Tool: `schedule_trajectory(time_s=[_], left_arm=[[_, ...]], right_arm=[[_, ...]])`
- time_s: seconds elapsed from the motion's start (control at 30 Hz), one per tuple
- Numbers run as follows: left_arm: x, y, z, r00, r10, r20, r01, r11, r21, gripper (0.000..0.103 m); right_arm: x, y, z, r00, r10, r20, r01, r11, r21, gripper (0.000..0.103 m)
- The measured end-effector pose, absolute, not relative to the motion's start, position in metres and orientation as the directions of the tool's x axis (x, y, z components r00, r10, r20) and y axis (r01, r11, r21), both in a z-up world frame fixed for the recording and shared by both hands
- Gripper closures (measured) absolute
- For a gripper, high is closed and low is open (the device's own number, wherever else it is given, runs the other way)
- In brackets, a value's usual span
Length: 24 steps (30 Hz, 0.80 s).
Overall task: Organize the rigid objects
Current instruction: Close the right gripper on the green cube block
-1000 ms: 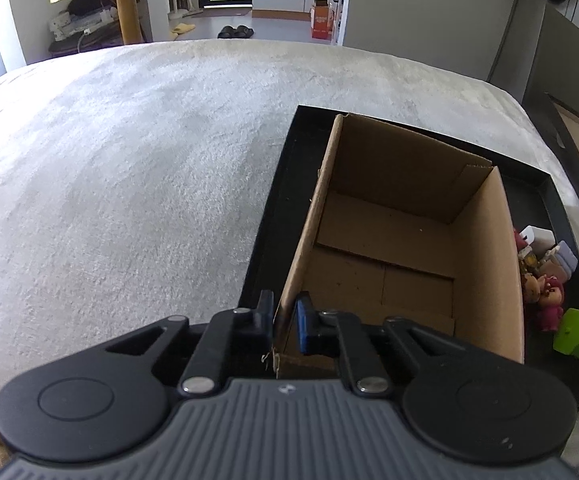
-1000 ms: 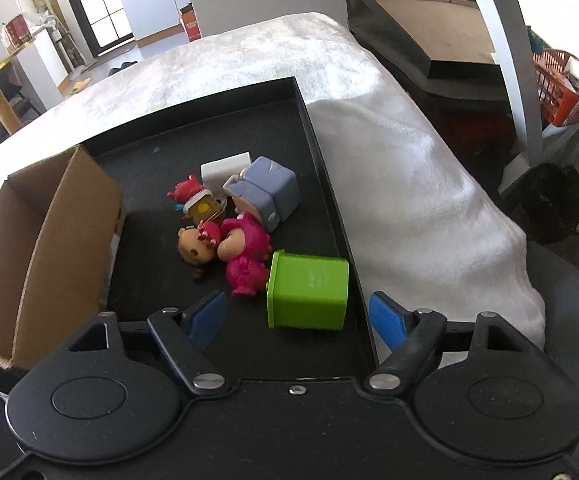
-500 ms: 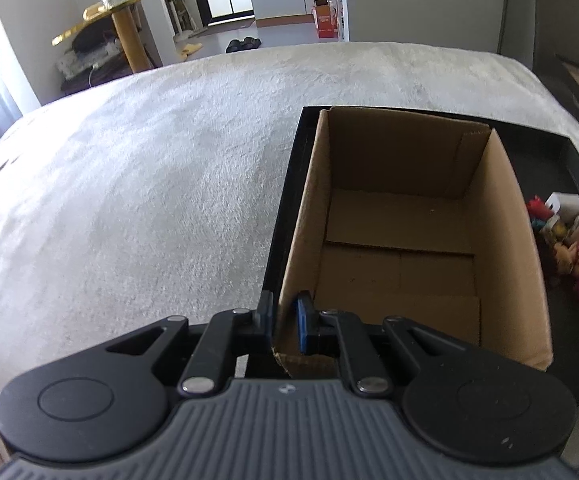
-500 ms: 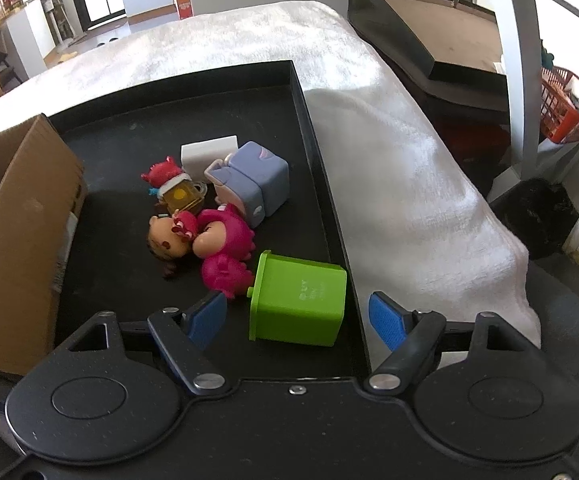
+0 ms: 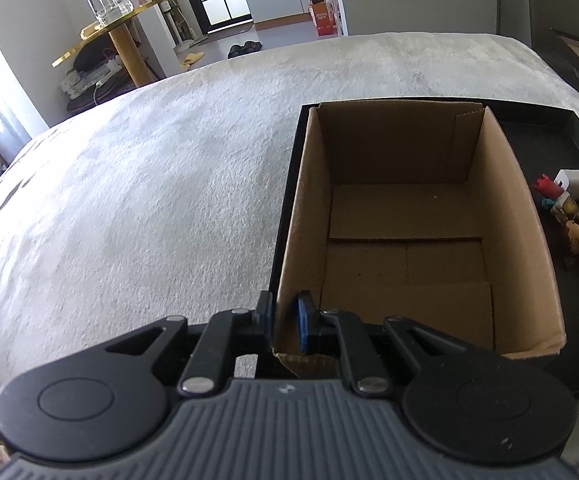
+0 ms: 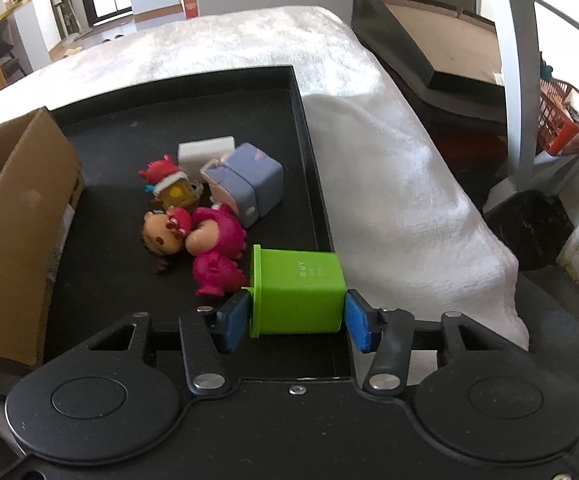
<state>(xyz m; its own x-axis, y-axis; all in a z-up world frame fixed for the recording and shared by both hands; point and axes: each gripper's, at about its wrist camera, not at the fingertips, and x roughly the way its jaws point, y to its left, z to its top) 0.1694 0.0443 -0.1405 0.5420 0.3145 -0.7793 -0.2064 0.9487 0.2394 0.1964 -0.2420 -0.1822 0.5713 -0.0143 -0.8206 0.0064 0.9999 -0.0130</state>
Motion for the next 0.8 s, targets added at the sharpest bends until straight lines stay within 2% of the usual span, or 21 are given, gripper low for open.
schedule_trajectory(time_s=[0.8], left_arm=[[0.169,0.054,-0.141,0.546,0.278,-0.791,-0.222,0.958,0.183,0.092]], right_arm=[[0.193,-0.196,-0.127,0.656,0.037,-0.754,-0.137,0.988,-0.071,0.054]])
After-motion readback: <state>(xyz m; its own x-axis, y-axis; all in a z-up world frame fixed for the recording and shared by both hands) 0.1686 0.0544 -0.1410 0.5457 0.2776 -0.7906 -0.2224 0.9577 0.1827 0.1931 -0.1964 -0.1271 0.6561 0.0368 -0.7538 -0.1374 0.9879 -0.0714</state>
